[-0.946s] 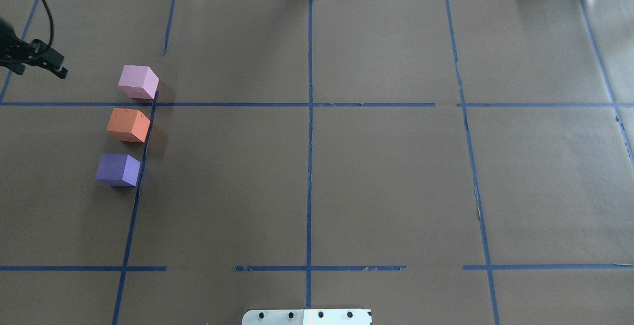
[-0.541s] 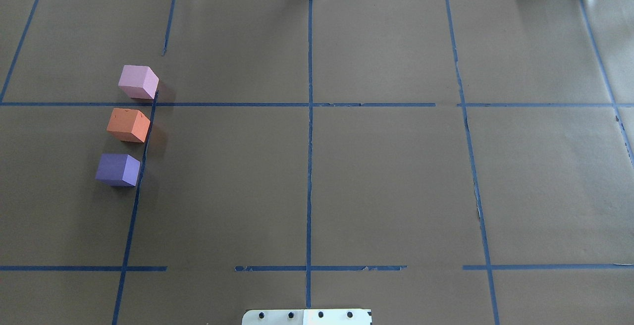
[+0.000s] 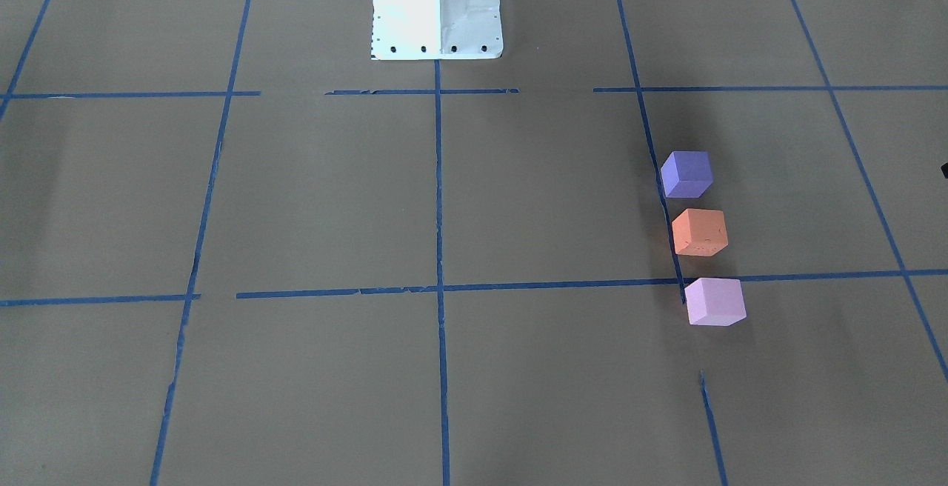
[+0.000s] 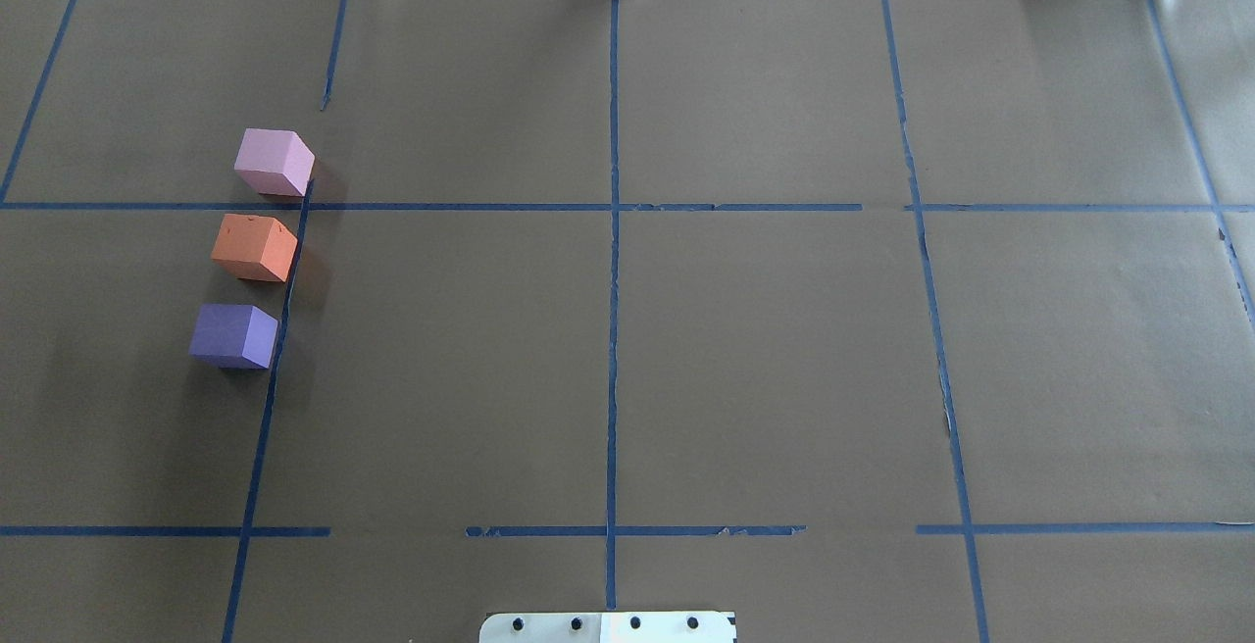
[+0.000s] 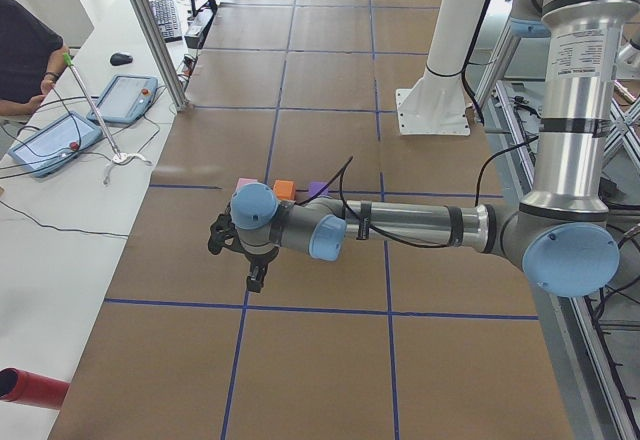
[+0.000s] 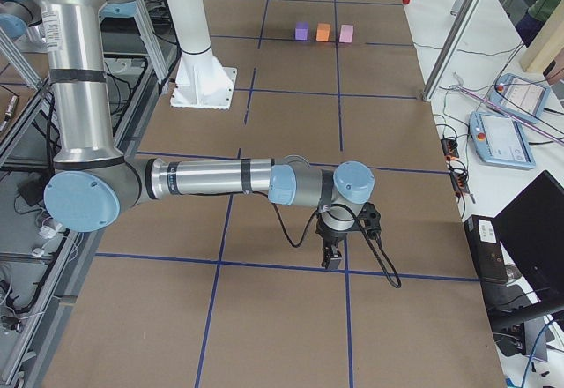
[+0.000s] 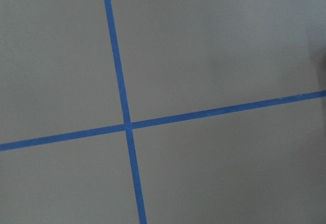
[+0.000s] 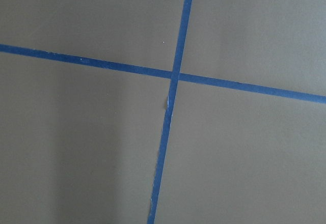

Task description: Arrange blocks in a line

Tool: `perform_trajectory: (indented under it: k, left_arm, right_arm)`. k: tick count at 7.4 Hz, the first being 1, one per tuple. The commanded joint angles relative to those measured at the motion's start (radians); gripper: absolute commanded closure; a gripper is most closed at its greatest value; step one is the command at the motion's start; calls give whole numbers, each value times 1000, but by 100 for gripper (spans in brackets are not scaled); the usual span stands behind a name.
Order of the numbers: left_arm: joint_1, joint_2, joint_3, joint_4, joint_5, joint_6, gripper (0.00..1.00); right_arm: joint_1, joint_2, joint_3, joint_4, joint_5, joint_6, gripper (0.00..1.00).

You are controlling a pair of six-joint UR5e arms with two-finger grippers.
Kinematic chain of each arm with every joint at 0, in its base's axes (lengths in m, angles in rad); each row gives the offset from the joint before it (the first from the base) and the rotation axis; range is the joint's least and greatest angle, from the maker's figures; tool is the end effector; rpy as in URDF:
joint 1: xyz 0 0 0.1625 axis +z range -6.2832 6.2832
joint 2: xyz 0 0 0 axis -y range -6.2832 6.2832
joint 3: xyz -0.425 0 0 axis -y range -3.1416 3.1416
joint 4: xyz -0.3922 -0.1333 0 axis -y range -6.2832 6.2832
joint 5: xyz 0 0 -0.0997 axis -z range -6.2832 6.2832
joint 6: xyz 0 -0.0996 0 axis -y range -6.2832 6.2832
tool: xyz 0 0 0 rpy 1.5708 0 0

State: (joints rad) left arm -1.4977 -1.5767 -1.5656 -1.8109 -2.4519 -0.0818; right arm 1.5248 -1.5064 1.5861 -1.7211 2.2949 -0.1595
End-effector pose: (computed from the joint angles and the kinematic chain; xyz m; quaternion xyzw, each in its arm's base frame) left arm -0.0193 -0.5094 0.6250 0.0756 0.4305 0.0473 0.8982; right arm 0.0437 -0.5150 0.6369 -0.0129 -0.3553 -0.0834 0.9309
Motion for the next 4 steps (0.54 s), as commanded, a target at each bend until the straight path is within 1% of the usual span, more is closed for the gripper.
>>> perform_trajectory:
  k: [1,2,3,4]
  left_arm:
    - [-6,7,12,-2,-12,-30,0]
    - [-9,7,6,-1,0,-44,0]
    - [-38,7,-5,10,19,-44,0]
    - [-42,6,-10,37,33,-35,0]
  right_arm:
    - [0,0,0,0,0,0,0]
    - [0,0,0,0,0,0,0]
    - [0,0,0,0,0,0,0]
    - [0,0,0,0,0,0,0]
